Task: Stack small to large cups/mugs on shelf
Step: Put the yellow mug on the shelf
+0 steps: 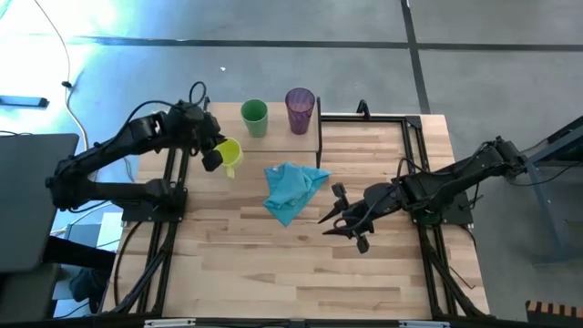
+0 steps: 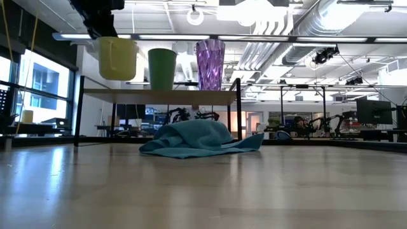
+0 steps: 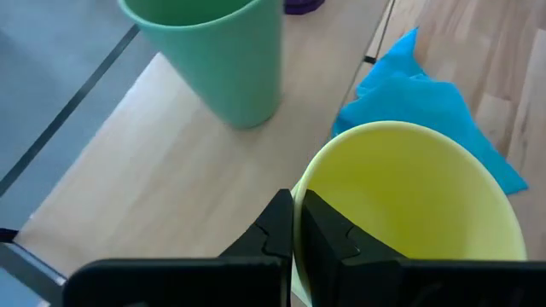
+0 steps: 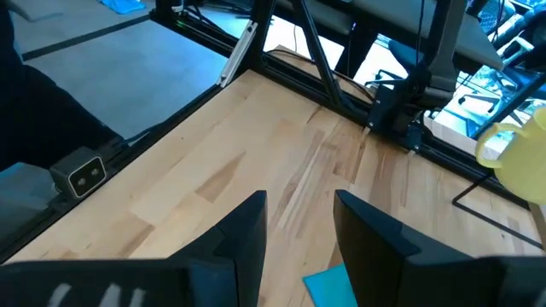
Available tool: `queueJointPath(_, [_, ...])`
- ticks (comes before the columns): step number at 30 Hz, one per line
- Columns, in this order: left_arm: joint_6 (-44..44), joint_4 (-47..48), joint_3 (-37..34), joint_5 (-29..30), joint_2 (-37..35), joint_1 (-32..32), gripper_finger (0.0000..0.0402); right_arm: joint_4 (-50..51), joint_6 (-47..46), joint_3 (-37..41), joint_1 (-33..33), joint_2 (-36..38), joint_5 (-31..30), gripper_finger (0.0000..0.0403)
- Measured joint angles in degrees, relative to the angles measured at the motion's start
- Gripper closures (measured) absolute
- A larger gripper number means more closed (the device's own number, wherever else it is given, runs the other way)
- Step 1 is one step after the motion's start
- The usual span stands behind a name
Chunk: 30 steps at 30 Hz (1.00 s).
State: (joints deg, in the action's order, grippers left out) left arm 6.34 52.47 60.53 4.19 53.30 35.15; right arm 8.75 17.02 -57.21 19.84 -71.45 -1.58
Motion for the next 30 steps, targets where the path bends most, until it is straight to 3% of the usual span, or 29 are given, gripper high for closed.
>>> queueJointPath(19, [21.3, -3.3, 0.0, -23.0, 3.5, 28.3, 0.0401, 0.0, -3.0, 0.0, 0.0, 0.0, 0.0, 0.0275])
queueJointPath(24, [23.2, -4.4, 0.0, -26.1, 6.4, 32.1, 0.0401, 0.0, -2.6, 0.0, 0.0, 0.0, 0.0, 0.0275])
queueJointPath(30, [23.7, -7.4, 0.2, -26.9, 8.4, 32.4, 0.0401, 0.0, -1.9, 0.0, 0.0, 0.0, 0.0, 0.0275])
